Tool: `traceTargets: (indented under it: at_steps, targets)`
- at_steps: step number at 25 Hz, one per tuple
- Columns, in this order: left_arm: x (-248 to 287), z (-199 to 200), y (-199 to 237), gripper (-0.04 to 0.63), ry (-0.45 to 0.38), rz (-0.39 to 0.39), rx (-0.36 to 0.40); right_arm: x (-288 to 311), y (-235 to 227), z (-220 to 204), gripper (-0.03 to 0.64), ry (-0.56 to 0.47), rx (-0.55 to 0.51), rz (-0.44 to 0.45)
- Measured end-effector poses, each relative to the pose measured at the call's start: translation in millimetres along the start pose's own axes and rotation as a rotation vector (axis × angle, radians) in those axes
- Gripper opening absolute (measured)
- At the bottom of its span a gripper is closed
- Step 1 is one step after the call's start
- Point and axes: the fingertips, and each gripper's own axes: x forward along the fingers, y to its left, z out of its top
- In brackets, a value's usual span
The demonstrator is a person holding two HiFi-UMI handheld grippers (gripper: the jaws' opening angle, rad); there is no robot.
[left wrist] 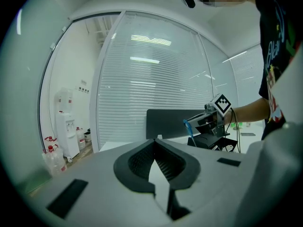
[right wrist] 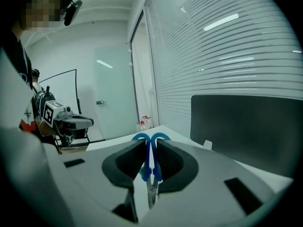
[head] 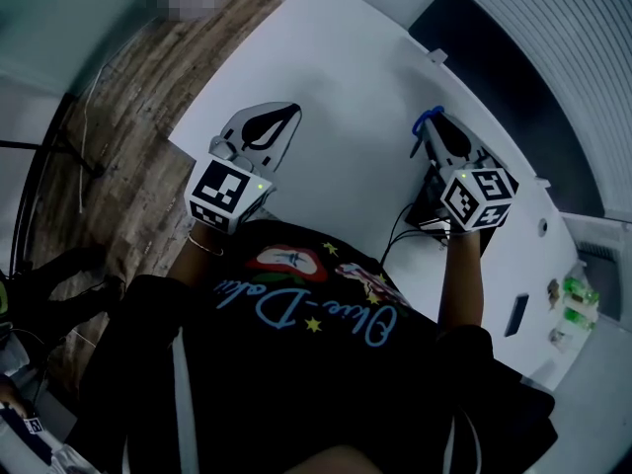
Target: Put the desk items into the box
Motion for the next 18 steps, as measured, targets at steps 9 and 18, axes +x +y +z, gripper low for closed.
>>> traceTargets:
  at_steps: [9, 18]
  targets:
    - [4.2, 2.8, -8.3, 0.008, -0.005, -0.039, 0.01, -21.2, 3.8, 13.5, 0.078, -0.064, 0.012, -0.025]
    - [3.5, 7.7, -9.2, 0.008, -0.012, -0.055, 0.031, -40.1, 5.1, 18.0, 0.078, -0.105, 0.039, -0.048]
